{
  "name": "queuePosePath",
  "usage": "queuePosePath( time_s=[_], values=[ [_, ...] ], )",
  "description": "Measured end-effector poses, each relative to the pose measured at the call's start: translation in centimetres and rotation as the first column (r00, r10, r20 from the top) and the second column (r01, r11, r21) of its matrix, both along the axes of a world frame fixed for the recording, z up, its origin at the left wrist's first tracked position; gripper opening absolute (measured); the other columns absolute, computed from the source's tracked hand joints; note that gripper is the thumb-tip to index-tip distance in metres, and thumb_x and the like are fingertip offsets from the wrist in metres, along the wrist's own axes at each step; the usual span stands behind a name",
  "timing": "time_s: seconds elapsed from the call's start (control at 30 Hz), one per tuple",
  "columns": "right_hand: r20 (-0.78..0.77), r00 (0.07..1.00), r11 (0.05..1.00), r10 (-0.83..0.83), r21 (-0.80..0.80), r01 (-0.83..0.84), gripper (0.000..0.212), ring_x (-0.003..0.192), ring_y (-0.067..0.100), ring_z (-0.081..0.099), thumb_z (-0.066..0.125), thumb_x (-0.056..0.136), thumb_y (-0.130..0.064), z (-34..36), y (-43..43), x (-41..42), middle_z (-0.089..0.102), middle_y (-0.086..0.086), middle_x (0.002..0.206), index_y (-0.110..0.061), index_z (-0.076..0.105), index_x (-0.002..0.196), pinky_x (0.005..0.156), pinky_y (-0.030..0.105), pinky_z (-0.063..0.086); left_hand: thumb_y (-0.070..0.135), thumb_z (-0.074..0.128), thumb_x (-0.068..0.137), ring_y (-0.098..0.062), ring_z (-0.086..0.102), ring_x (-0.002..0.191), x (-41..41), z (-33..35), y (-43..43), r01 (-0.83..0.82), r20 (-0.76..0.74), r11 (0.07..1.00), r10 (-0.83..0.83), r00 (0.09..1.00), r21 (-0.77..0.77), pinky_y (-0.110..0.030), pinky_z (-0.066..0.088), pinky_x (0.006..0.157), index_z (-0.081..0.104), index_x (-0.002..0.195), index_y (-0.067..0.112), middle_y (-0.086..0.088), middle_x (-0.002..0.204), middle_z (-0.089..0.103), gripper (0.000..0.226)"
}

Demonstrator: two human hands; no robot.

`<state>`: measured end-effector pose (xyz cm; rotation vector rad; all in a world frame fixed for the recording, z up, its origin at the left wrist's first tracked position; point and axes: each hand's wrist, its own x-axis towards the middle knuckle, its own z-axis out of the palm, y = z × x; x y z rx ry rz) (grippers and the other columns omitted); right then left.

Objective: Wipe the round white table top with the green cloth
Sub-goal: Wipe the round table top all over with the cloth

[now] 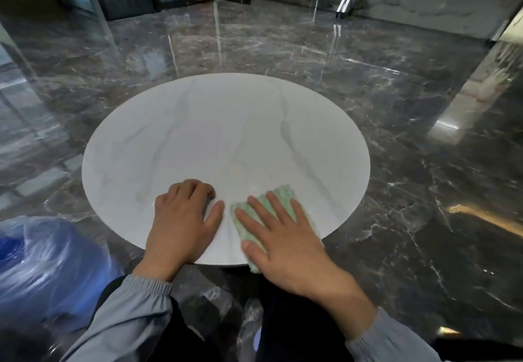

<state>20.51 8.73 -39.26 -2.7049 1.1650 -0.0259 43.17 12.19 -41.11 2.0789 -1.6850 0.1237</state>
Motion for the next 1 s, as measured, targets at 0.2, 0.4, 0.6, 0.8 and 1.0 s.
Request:
queuePosePath(
  time_s=[0.2,0.4,0.6,0.8,1.0],
  values=[
    [0.018,0.981,0.98,-0.194,0.04,0.193,0.061,0.157,0.003,-0.011,0.015,0.098,-0.069,0.5,-6.6,-7.3,-0.001,-0.024,0.171,-0.058,0.006,0.158,0.128,0.044,-0.004,0.049,0.05,0.096,-0.021,0.053,0.108,-0.1,0.2,0.3,-0.001,-0.024,1.0,0.001,1.0,-0.01,-0.04,0.037,0.089,0.062,0.106,0.031,0.009,0.113,0.059,0.024],
    [-0.043,0.962,0.963,-0.268,0.0,0.268,0.073,0.157,0.015,-0.021,-0.004,0.09,-0.065,0.1,-4.8,-3.7,-0.012,-0.018,0.171,-0.049,-0.005,0.161,0.126,0.049,-0.013,0.049,0.049,0.097,-0.022,0.054,0.106,-0.1,0.2,0.3,-0.006,-0.034,1.0,0.005,0.999,-0.025,-0.041,0.038,0.089,0.063,0.105,0.03,0.009,0.112,0.06,0.025],
    [0.061,0.995,0.996,0.076,0.046,-0.079,0.058,0.153,0.004,-0.027,0.016,0.105,-0.062,0.2,1.7,-0.8,-0.013,-0.026,0.168,-0.055,-0.002,0.16,0.123,0.039,-0.019,0.048,0.053,0.1,-0.021,0.054,0.109,0.1,0.3,0.2,-0.011,-0.048,1.0,0.011,0.999,0.007,-0.039,0.037,0.09,0.063,0.107,0.033,0.01,0.113,0.059,0.02],
    [0.026,0.955,0.955,-0.295,0.046,0.293,0.06,0.156,0.003,-0.014,0.011,0.099,-0.066,0.3,-7.5,-7.6,-0.003,-0.023,0.171,-0.058,0.004,0.158,0.127,0.039,-0.008,0.051,0.049,0.097,-0.021,0.053,0.111,0.0,0.3,0.2,-0.011,-0.052,1.0,0.011,0.999,0.005,-0.04,0.037,0.093,0.063,0.108,0.033,0.01,0.114,0.059,0.026],
    [-0.033,0.997,0.998,-0.065,0.013,0.065,0.061,0.155,0.017,-0.028,0.008,0.103,-0.058,0.4,-1.8,-1.3,-0.018,-0.017,0.17,-0.05,-0.009,0.16,0.124,0.049,-0.019,0.046,0.056,0.101,-0.025,0.053,0.113,-0.2,0.5,0.0,-0.029,-0.063,0.999,0.03,0.998,0.025,-0.044,0.037,0.094,0.063,0.107,0.033,0.009,0.116,0.06,0.016]
  ],
)
